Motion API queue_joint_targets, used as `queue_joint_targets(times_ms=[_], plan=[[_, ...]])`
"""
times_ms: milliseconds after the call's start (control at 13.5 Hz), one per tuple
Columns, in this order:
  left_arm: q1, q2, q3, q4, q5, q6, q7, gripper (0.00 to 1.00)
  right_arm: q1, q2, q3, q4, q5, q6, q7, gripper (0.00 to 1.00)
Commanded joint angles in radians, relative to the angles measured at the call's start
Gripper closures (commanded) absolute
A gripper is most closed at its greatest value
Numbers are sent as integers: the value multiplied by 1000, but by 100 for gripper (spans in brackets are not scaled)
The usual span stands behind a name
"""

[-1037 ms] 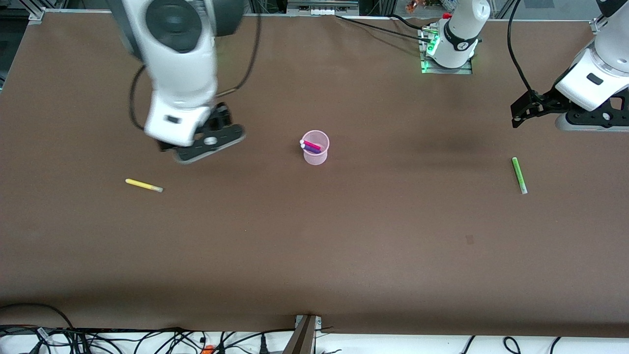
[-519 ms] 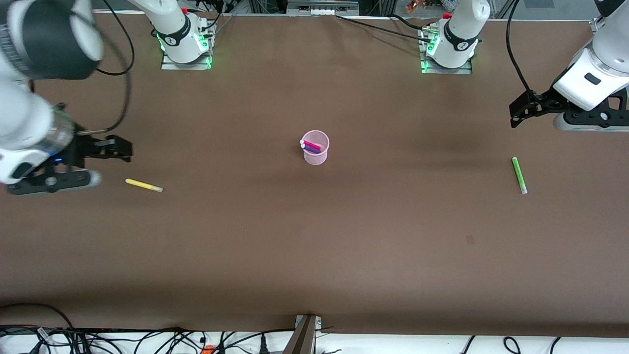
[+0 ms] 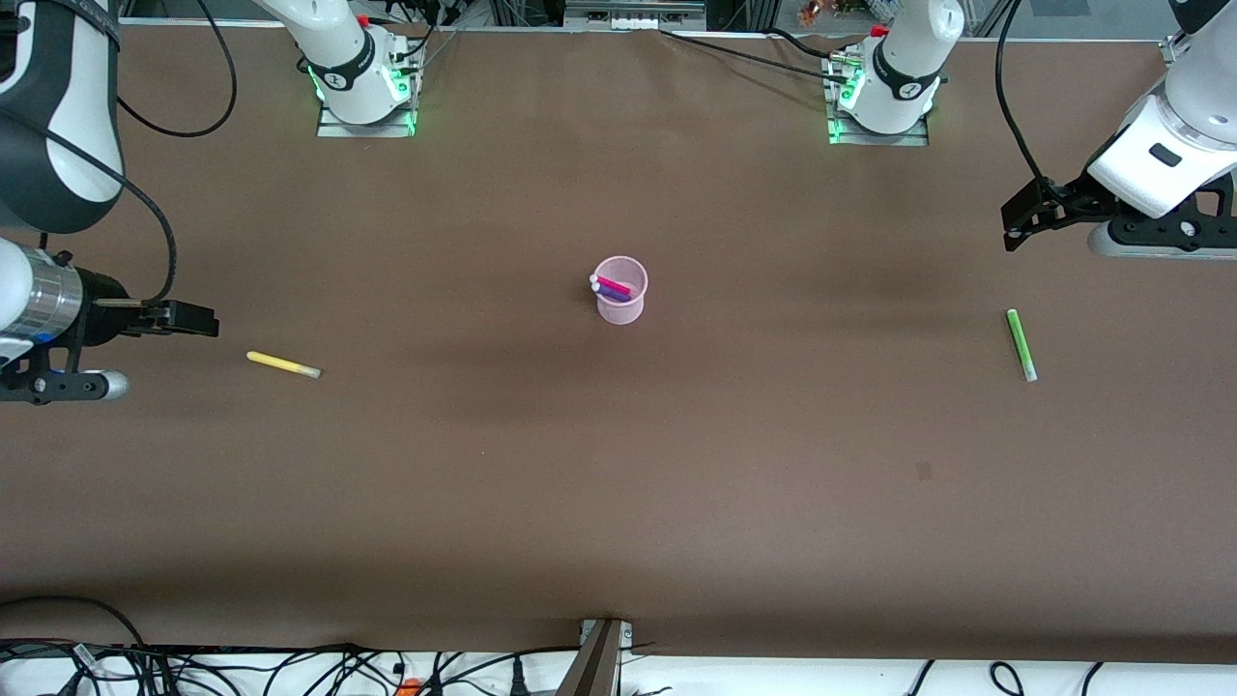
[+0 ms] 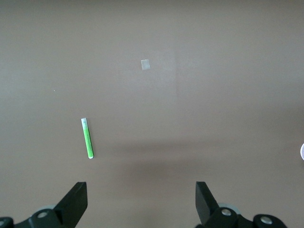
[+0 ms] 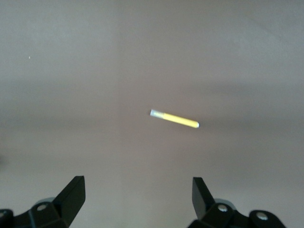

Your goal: Organize pens into pink holder with both arms

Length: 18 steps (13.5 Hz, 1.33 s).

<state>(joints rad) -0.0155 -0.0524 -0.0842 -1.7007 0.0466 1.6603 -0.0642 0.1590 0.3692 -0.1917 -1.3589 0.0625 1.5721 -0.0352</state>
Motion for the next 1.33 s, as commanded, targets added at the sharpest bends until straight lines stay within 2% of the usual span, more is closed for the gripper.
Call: queue_joint_targets(times_ms=[0, 296, 519, 889, 1259], plan=[[-1, 14, 0, 27, -19, -8, 0, 0, 8, -168, 0, -271, 16, 167, 15, 1], [-1, 14, 0, 27, -19, -8, 0, 0, 8, -181, 0, -325, 14, 232, 15, 1], [-3, 14, 0, 27, -19, -8, 0, 0, 8, -245, -5, -440, 11, 336, 15, 1], [-3, 14, -3, 30, -17, -13, 1, 0, 11, -240, -5, -398, -26, 306, 11, 0], [-4, 14, -3, 41, -17, -34, 1, 0, 14, -239, -3, -375, -21, 267, 129, 0]])
